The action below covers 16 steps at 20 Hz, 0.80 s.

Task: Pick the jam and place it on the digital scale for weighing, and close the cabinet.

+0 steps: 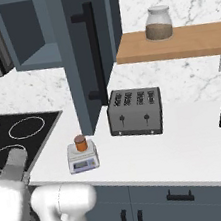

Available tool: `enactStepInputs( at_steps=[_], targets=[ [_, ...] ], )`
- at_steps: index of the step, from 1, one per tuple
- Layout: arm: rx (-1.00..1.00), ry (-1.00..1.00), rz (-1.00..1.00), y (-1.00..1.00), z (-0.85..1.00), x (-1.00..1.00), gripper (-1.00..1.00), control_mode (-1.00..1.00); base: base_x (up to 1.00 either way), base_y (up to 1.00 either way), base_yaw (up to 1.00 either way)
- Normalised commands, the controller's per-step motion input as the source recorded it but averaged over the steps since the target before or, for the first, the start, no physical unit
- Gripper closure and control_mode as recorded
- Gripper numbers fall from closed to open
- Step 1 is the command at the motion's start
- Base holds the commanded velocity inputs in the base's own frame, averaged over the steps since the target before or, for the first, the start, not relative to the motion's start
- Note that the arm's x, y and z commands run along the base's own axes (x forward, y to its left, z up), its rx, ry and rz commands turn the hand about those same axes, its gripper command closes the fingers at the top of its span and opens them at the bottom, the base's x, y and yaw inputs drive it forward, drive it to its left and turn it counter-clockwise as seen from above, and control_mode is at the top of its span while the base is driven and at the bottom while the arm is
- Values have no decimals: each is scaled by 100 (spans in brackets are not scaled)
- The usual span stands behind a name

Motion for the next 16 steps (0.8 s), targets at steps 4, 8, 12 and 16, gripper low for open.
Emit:
enactStepInputs(
  at_steps=[4, 8, 12, 16],
  targets=[
    [14, -42, 25, -38, -100, 100, -100, -100, 0, 0, 0],
    [2, -45, 21, -1, -100, 100, -100, -100, 0, 0, 0],
    [0, -46, 10, 22, -100, 100, -100, -100, 0, 0, 0],
    [15, -28, 4, 22, -88, 100, -100, -100, 0, 0, 0]
  ],
)
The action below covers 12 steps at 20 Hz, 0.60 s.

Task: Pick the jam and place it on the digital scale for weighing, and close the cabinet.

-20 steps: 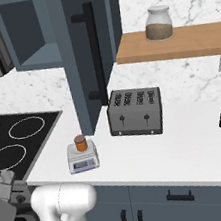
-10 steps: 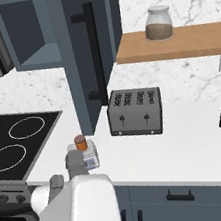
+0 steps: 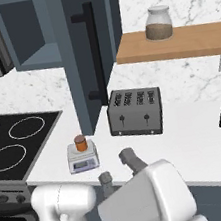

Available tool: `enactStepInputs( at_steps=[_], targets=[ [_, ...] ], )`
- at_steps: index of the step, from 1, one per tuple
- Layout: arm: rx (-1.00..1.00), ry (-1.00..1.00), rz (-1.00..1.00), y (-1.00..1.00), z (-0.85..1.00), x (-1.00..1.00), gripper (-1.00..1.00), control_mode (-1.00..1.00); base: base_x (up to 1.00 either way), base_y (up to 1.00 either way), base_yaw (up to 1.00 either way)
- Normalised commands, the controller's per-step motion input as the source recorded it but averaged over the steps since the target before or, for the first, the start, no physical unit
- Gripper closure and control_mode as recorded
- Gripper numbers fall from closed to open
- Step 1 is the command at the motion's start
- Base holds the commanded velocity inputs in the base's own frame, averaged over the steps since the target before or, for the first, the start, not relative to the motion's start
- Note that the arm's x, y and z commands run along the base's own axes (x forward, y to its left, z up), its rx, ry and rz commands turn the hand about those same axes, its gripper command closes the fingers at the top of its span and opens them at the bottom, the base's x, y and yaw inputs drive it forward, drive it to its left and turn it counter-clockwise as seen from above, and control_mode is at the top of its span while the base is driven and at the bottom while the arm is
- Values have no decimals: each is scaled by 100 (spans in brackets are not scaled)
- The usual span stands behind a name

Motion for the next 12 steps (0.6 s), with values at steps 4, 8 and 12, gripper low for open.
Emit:
enactStepInputs(
  at_steps=[4, 8, 12],
  targets=[
    [21, -24, 7, 22, -43, 100, -100, -100, 0, 0, 0],
    [16, -32, 11, 39, -9, 100, -100, -100, 0, 0, 0],
    [19, -28, 13, 30, -9, 100, -100, -100, 0, 0, 0]
  ],
)
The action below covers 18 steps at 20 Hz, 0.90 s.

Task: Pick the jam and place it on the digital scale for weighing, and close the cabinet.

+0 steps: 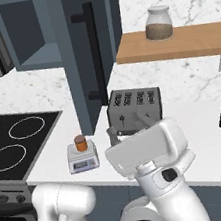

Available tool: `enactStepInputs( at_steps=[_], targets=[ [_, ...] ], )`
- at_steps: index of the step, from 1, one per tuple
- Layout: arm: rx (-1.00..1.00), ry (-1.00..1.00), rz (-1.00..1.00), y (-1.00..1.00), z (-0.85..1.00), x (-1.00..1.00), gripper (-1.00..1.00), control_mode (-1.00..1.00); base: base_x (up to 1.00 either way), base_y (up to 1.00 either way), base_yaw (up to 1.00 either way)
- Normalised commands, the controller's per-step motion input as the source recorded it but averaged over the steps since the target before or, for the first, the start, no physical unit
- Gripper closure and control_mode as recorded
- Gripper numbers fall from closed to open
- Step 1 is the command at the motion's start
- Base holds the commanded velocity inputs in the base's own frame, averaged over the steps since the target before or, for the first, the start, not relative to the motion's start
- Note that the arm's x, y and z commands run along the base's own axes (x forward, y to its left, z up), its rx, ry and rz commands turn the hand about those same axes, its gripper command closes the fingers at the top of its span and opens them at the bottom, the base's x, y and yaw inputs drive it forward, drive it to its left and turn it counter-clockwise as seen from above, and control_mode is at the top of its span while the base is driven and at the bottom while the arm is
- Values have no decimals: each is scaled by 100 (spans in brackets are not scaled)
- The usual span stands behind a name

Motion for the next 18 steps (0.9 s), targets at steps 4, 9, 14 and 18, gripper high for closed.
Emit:
enactStepInputs(
  at_steps=[4, 9, 14, 18],
  targets=[
    [13, -3, 4, 4, 0, 100, -100, -100, 0, 0, 0],
    [14, 7, 4, 0, 0, 100, -100, -100, 0, 0, 0],
    [20, 13, 4, -16, 0, 100, -100, -100, 0, 0, 0],
    [15, 0, 13, 28, 43, 83, -100, -100, 0, 0, 0]
  ],
)
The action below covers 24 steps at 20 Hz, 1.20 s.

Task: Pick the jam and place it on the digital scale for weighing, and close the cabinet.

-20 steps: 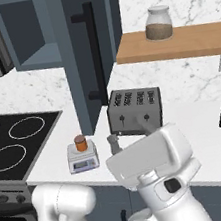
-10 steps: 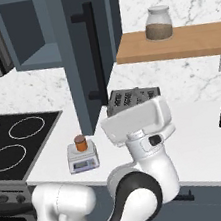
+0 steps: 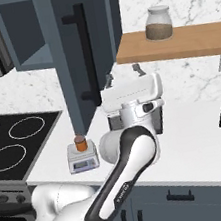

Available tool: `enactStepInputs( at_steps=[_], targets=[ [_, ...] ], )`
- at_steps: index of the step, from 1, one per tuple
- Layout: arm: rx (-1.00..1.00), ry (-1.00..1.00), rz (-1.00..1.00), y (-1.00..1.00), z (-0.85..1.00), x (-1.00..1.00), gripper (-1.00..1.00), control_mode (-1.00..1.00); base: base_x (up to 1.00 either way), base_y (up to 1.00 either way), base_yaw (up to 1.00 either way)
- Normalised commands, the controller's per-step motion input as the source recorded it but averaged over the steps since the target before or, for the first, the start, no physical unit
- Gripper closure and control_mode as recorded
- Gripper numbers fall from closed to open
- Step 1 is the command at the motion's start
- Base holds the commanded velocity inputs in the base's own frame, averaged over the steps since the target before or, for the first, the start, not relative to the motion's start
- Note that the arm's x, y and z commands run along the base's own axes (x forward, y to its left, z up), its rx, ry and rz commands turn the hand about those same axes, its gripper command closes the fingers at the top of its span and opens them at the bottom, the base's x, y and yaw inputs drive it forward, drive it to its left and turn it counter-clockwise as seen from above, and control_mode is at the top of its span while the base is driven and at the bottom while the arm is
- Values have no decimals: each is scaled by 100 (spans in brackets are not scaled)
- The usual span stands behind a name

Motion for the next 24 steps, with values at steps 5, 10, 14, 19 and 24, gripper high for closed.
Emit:
enactStepInputs(
  at_steps=[5, 10, 14, 19, 24],
  targets=[
    [6, 0, 13, 84, 48, 57, -100, -100, 0, 0, 0],
    [-9, 8, -3, 100, -29, 95, -100, -100, 0, 0, 0],
    [-8, 12, -21, 100, -10, 100, -100, -100, 0, 0, 0],
    [-8, 11, -28, 100, 0, 100, -100, -100, 0, 0, 0],
    [-15, 7, -34, 98, 0, 100, -100, -100, 0, 0, 0]
  ],
)
